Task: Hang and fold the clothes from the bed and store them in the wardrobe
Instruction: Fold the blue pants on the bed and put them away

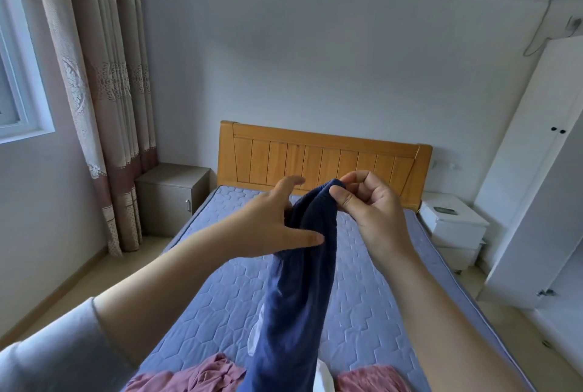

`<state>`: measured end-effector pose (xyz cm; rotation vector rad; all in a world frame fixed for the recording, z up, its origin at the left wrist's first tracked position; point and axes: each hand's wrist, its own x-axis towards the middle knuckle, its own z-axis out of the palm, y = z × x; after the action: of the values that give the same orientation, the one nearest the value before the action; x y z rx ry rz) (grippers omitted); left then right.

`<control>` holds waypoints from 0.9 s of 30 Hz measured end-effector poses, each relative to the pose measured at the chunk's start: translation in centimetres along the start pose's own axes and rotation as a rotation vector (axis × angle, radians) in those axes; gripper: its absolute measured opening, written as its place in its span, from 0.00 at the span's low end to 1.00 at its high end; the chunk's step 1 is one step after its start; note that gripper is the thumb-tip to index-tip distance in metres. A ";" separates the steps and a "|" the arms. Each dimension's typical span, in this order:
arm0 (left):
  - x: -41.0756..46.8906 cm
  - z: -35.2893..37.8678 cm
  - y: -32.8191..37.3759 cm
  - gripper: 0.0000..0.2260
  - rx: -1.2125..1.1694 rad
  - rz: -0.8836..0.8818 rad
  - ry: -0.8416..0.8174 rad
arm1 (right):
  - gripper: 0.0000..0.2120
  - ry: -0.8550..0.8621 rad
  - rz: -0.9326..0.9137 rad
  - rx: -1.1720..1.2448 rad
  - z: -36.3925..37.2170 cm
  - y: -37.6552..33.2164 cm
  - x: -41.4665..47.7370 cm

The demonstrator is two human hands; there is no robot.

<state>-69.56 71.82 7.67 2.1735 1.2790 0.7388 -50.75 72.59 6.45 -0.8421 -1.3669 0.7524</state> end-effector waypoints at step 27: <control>3.1 -2.2 -1.2 0.13 -0.684 -0.360 0.271 | 0.06 -0.141 0.312 -0.031 -2.2 5.0 -5.2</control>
<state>-70.49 75.46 9.04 1.2930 1.2536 1.1364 -48.77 70.56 -0.54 -1.0577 -1.3900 1.0507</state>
